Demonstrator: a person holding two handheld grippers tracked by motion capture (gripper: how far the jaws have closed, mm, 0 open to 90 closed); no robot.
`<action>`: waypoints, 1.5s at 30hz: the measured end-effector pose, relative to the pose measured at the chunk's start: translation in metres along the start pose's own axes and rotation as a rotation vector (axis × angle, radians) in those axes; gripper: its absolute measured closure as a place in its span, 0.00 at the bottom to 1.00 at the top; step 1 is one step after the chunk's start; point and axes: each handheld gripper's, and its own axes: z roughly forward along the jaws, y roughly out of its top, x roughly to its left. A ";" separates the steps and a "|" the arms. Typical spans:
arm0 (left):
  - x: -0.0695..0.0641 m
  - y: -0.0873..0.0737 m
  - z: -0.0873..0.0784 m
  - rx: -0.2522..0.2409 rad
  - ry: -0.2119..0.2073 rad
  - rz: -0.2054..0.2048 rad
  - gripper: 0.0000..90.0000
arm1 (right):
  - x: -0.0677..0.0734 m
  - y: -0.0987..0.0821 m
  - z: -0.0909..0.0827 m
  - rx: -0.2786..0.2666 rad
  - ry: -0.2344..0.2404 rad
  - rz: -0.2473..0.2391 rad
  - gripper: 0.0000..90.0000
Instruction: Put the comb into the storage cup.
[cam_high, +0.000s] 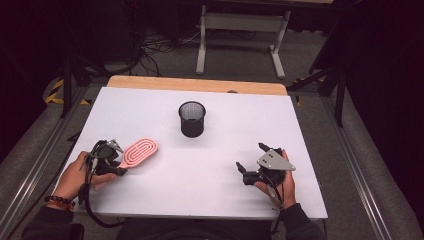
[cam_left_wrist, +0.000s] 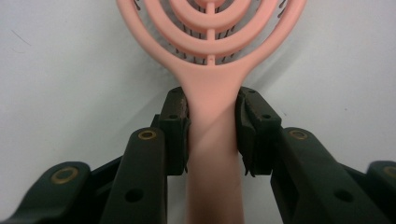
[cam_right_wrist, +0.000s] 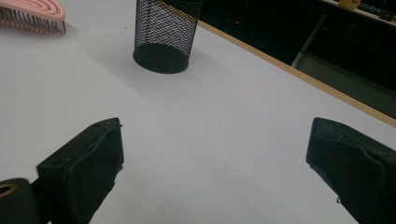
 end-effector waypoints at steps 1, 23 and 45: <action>0.000 0.000 0.000 0.001 -0.003 -0.002 0.72 | 0.000 0.000 0.000 0.001 -0.001 0.000 0.05; -0.001 -0.004 0.001 -0.037 0.023 0.015 0.77 | -0.001 -0.001 0.000 0.000 0.000 0.016 0.05; -0.004 -0.010 0.002 -0.082 0.033 0.003 0.77 | -0.001 0.001 0.000 0.015 0.022 0.050 0.06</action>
